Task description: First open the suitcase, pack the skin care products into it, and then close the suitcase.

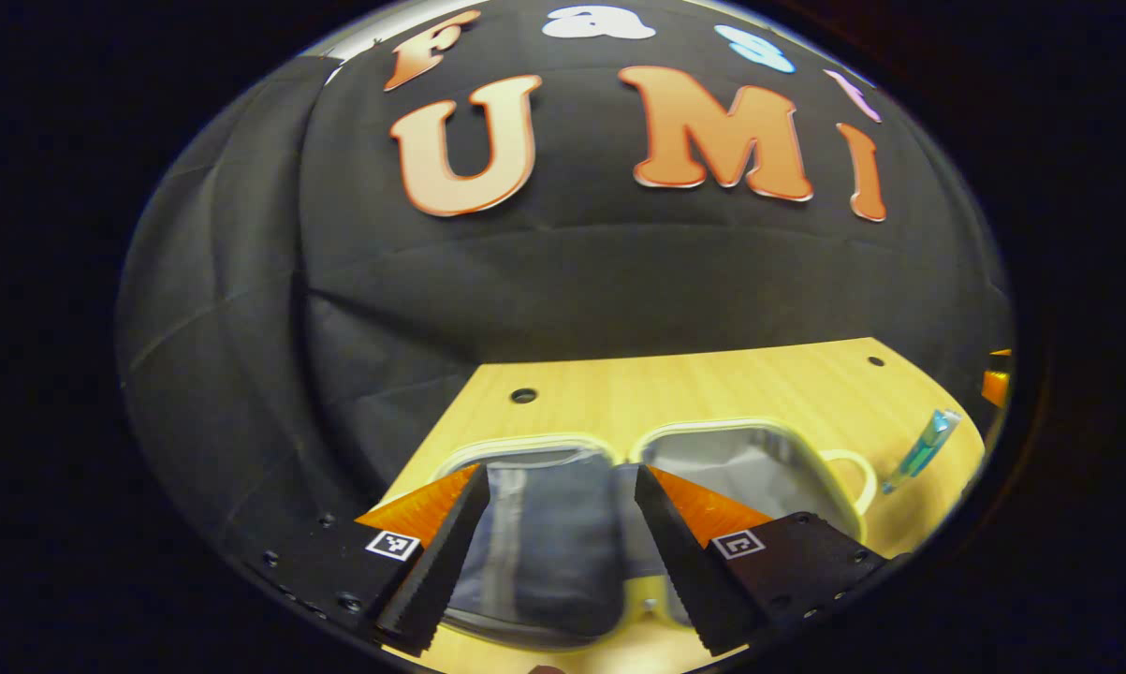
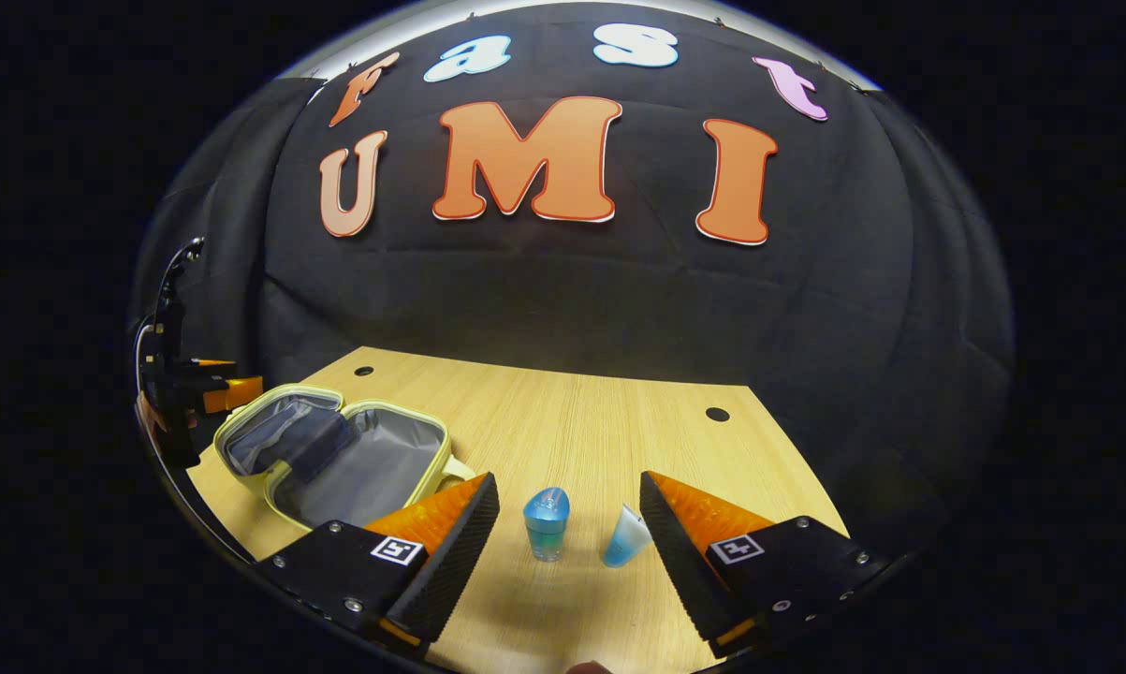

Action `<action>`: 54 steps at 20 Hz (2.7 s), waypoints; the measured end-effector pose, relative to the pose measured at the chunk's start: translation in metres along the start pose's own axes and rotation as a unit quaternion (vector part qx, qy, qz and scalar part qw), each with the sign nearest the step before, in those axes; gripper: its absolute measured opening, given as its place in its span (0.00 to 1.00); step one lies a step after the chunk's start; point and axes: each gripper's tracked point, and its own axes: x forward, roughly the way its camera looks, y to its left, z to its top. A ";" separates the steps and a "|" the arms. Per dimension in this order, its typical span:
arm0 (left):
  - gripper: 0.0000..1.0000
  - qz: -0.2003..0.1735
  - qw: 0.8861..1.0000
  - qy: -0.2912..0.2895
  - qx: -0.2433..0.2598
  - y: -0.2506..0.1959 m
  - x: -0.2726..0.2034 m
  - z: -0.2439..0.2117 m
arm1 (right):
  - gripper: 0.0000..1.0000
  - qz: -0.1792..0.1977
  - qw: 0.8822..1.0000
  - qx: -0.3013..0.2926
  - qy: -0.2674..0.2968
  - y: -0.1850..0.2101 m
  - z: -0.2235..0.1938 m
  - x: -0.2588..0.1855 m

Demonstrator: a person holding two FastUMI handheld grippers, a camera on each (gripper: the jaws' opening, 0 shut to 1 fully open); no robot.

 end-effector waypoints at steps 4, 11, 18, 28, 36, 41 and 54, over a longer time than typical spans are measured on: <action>0.99 -0.047 0.999 -0.013 0.017 -0.088 -0.017 0.008 | 0.96 0.014 1.000 0.000 0.008 -0.018 -0.015 0.000; 1.00 -0.103 0.993 -0.017 0.052 -0.232 -0.039 -0.009 | 0.96 0.061 0.997 -0.015 0.034 -0.038 -0.048 0.013; 0.99 -0.153 0.987 -0.030 0.048 -0.348 -0.042 -0.032 | 0.96 0.087 0.994 -0.025 0.054 -0.058 -0.081 0.034; 0.92 -0.196 0.980 0.002 0.030 -0.426 0.011 -0.092 | 0.97 0.106 0.992 -0.027 0.058 -0.071 -0.116 0.073; 0.50 -0.216 0.976 0.016 0.028 -0.456 0.034 -0.109 | 0.96 0.132 0.988 -0.024 0.078 -0.069 -0.148 0.093; 0.40 -0.201 0.979 0.012 0.022 -0.440 0.035 -0.097 | 0.95 0.146 0.985 -0.029 0.084 -0.057 -0.157 0.109; 0.40 -0.149 0.987 -0.028 0.048 -0.354 0.007 -0.013 | 0.42 0.149 0.986 -0.004 0.072 -0.036 -0.119 0.100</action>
